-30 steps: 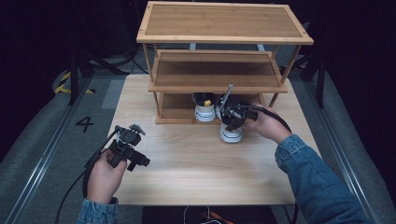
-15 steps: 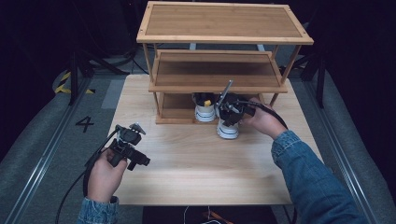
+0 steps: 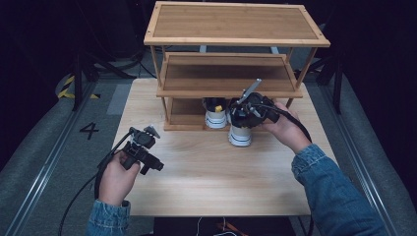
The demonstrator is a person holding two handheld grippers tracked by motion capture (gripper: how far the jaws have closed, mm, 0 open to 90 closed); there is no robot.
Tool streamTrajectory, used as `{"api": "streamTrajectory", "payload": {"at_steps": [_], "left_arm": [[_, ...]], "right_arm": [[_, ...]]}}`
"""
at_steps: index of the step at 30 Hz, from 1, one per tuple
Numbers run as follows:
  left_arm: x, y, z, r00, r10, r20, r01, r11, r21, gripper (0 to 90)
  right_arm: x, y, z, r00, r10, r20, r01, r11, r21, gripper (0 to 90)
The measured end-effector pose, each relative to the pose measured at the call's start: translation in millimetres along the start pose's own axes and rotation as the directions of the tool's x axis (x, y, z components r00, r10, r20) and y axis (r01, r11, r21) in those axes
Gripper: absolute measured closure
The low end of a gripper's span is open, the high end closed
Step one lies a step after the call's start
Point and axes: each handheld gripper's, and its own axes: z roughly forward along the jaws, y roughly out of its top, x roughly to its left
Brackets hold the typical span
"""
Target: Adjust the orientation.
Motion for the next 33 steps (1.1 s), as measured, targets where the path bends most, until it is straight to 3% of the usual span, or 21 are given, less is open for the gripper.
{"api": "streamTrajectory", "payload": {"at_steps": [1,8,14,25,33], "left_arm": [[0.4,3.0,0.8,0.9998,0.017,-0.009,-0.017,0.9998,0.008,17.2],[-4.2,18.5,2.0,0.9995,0.031,-0.001,-0.031,0.9995,0.003,16.8],[-8.3,35.3,9.3,0.9974,0.071,-0.006,-0.071,0.9972,0.024,17.3],[-11.2,41.1,10.0,0.9965,0.084,-0.003,-0.084,0.9963,0.019,17.2],[-4.6,29.7,6.7,0.9983,0.057,-0.008,-0.057,0.9982,0.015,17.1]], "right_arm": [[-0.2,-1.2,-1.9,1.0000,0.002,0.005,-0.002,1.000,0.002,52.6],[7.9,-18.7,-20.0,0.9972,0.059,0.046,-0.058,0.998,-0.010,55.0],[18.9,-34.4,-23.1,0.9939,0.104,0.037,-0.104,0.995,0.006,61.3],[34.5,-38.4,11.4,0.9919,0.127,-0.010,-0.126,0.991,0.050,72.8],[26.2,-34.8,36.8,0.9869,0.161,0.002,-0.161,0.985,0.065,81.5]]}}
